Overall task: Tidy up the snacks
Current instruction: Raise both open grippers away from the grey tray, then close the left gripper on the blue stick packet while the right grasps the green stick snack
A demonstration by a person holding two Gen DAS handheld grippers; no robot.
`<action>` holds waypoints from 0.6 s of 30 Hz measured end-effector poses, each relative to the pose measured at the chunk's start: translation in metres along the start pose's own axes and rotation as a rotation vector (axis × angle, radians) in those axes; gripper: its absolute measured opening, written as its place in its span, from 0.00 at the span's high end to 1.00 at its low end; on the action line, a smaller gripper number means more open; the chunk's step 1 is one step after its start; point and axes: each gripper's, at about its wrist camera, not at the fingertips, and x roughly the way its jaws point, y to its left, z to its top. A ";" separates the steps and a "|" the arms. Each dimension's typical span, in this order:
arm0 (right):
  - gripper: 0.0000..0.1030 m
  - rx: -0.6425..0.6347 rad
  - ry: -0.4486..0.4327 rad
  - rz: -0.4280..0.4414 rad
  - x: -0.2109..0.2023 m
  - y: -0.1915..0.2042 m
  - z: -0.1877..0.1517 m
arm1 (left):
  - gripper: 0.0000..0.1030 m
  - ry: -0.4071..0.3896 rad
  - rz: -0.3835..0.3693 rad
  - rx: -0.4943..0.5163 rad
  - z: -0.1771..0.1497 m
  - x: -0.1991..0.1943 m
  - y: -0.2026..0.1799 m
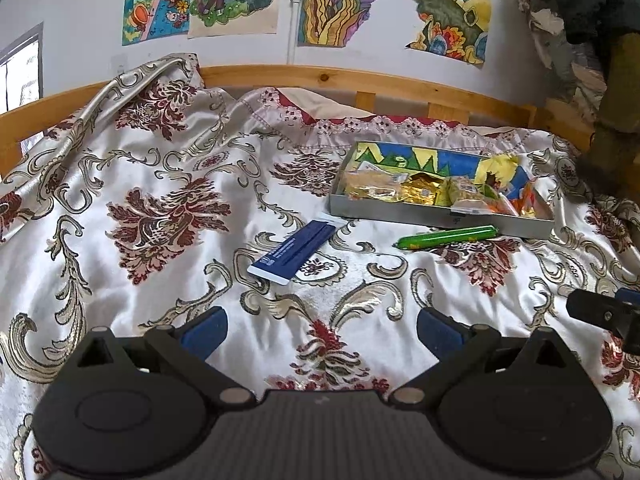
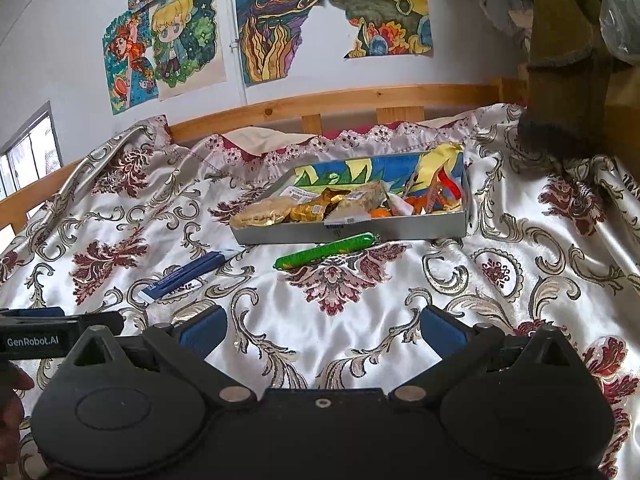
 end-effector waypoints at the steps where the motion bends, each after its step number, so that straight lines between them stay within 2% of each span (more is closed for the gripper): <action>1: 0.01 0.001 0.006 0.001 0.001 0.000 0.000 | 0.00 0.003 0.003 0.002 0.000 0.002 0.000; 6: 0.01 0.001 0.025 0.002 0.008 0.001 -0.001 | 0.00 0.014 0.011 -0.001 0.003 0.013 0.003; 18: 0.01 -0.071 0.043 -0.021 0.037 0.005 0.015 | 0.00 -0.002 -0.008 0.008 0.035 0.064 0.008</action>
